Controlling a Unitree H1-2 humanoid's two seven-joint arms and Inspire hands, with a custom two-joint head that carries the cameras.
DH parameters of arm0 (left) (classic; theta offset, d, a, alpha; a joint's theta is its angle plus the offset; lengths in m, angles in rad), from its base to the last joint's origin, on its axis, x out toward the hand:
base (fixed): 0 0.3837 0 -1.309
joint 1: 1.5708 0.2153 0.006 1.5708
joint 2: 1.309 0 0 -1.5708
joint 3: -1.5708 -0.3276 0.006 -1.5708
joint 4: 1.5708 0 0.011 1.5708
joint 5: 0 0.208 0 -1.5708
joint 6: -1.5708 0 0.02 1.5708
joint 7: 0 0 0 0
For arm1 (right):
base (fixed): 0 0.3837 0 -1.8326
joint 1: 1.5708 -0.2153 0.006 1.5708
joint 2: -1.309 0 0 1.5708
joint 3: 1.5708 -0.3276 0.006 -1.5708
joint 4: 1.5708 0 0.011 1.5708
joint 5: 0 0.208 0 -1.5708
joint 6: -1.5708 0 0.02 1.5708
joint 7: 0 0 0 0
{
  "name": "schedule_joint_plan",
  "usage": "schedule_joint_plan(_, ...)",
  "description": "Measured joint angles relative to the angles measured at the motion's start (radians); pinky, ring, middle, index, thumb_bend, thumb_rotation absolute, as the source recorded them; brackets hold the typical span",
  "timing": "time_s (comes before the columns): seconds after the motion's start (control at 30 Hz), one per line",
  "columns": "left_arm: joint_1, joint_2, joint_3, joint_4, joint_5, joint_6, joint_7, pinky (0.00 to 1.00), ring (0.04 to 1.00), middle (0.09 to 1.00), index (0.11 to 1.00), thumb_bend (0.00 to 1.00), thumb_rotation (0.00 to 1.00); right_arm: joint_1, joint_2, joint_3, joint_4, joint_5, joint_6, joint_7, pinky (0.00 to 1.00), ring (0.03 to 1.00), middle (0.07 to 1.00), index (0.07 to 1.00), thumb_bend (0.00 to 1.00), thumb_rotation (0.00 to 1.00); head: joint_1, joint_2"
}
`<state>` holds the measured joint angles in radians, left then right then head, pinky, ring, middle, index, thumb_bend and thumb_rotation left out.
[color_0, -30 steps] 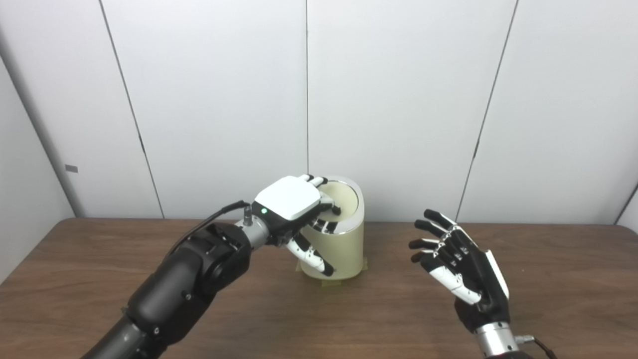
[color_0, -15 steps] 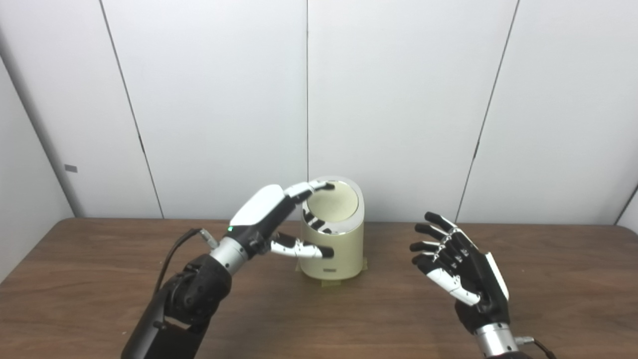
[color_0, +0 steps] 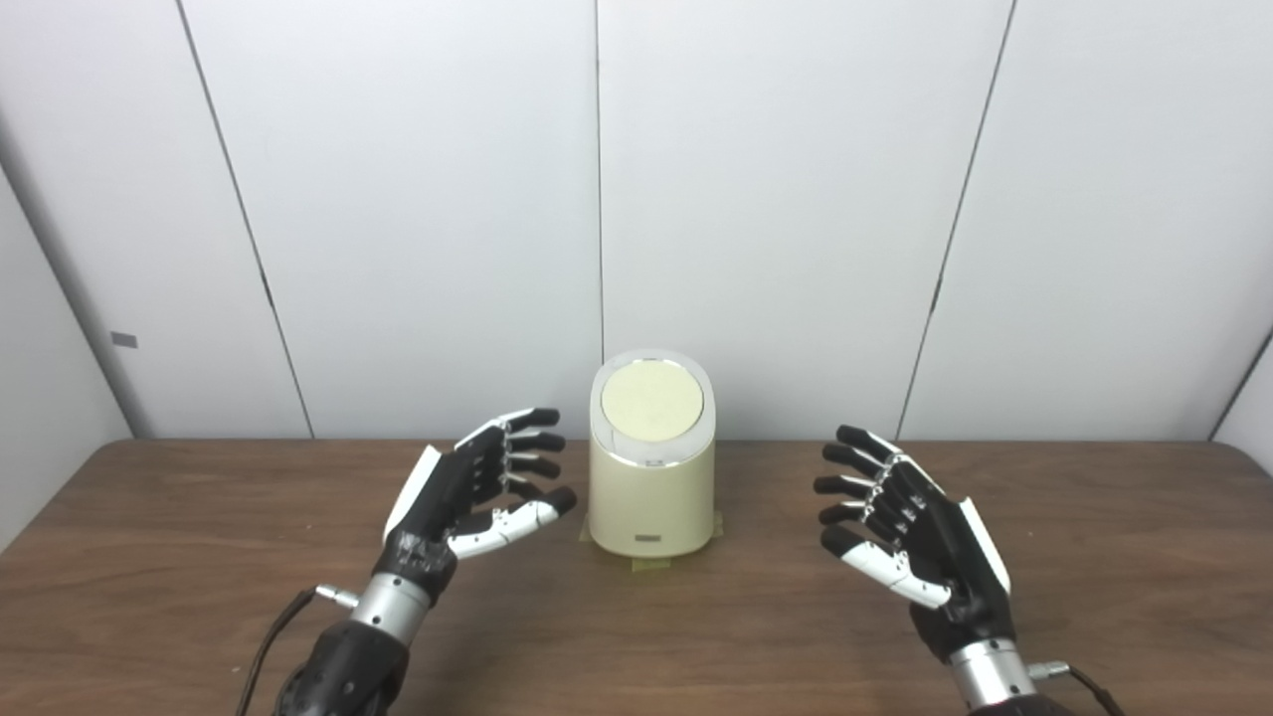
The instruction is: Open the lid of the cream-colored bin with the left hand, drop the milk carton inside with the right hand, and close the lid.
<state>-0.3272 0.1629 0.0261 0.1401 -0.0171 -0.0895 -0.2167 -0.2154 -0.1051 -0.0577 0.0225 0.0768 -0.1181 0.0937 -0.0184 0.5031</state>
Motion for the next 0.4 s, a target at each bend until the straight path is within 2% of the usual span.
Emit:
schedule_joint_plan(0.13,0.049,0.01,0.003,0.004,-0.028,-0.006,-0.021,0.51,0.643,0.723,0.764,0.69,0.29,0.014,-0.012,0.01,-0.036,-0.001,0.04,0.007,0.56,0.719,0.814,0.822,0.79,0.36,-0.006,0.003)
schedule_joint_plan(0.23,0.073,0.009,0.006,0.012,-0.029,-0.014,-0.016,0.51,0.67,0.762,0.771,0.69,0.27,0.019,-0.014,0.014,-0.054,0.004,0.077,0.009,0.57,0.737,0.838,0.83,0.8,0.36,-0.009,0.009)
schedule_joint_plan(0.4,0.089,-0.001,0.008,0.03,-0.018,-0.05,0.015,0.51,0.69,0.787,0.789,0.72,0.3,0.03,-0.013,0.019,-0.057,0.013,0.087,0.009,0.61,0.77,0.853,0.835,0.79,0.33,-0.008,0.003)
